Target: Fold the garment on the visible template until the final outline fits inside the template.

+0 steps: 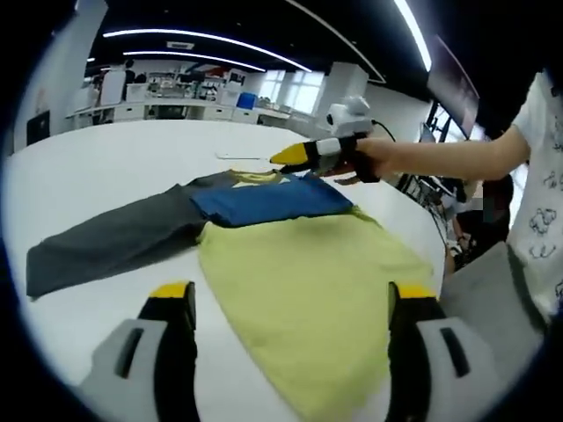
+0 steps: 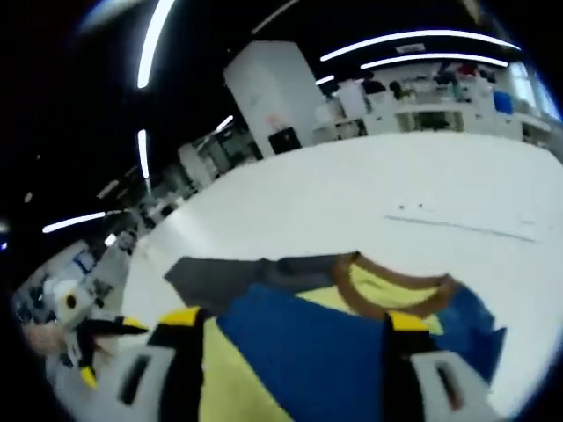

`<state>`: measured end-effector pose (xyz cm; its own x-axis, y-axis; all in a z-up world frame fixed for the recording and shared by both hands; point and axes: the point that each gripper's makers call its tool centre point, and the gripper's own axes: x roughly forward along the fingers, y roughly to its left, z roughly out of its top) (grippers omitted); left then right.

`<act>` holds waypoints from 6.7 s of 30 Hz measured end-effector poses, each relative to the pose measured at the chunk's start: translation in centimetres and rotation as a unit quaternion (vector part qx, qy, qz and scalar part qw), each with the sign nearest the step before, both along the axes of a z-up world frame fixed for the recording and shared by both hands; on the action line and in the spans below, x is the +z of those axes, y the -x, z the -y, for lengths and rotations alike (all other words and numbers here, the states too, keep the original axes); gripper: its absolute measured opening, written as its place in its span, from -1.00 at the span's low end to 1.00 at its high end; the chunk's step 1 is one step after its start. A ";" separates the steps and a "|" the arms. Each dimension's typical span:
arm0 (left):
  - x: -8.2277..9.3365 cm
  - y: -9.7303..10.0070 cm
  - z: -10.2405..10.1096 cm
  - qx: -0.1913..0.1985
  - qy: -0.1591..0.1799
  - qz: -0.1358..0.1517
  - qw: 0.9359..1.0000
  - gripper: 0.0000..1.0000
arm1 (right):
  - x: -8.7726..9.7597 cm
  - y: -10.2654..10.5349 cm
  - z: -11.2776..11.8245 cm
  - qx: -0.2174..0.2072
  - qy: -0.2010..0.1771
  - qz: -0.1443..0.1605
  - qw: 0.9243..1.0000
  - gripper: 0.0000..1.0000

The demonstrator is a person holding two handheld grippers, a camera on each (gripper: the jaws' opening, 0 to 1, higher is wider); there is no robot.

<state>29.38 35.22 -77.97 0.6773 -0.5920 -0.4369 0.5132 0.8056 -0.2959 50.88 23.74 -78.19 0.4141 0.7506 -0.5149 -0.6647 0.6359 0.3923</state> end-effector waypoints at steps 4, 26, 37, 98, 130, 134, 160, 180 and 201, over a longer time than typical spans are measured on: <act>-0.2 -1.4 -0.2 0.003 0.008 -0.002 1.000 0.76 | 0.7 -2.0 4.3 -0.019 0.026 0.010 0.999 0.63; -0.8 -7.5 -0.3 0.015 0.009 -0.008 1.000 0.54 | -1.9 -5.7 11.5 0.013 0.151 -0.107 0.983 -0.57; -1.3 -7.9 0.2 0.014 0.007 -0.015 1.000 0.55 | -4.9 -7.1 11.9 0.062 0.245 -0.187 0.949 -0.94; -1.9 -7.8 1.4 0.005 0.017 -0.025 1.000 0.52 | -6.7 -6.8 16.3 0.064 0.321 -0.143 0.934 -0.92; -0.4 -6.2 0.1 -0.001 0.013 -0.021 1.000 0.54 | 0.4 3.7 16.6 0.085 0.114 0.071 0.987 0.98; -0.6 -6.1 -0.5 0.000 0.012 -0.022 1.000 0.53 | 1.8 5.9 16.2 0.077 0.090 0.085 0.989 0.98; -1.5 -6.2 -17.9 0.218 -0.059 -0.009 0.974 0.42 | 1.2 13.8 16.1 0.086 0.087 0.084 0.989 0.98; -6.5 -5.0 -30.3 0.373 -0.132 -0.065 0.916 0.15 | 0.6 15.5 18.2 0.106 0.126 0.074 0.984 0.98; -5.7 -4.9 -31.9 0.413 -0.148 -0.075 0.895 -1.00 | -0.3 16.1 19.6 0.087 0.140 0.063 0.984 0.98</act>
<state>34.25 67.10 -83.70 0.7508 0.2415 -0.6148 -0.3222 0.9464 -0.0216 34.74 4.18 -78.49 0.3653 0.6526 -0.6639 -0.8057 0.5788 0.1257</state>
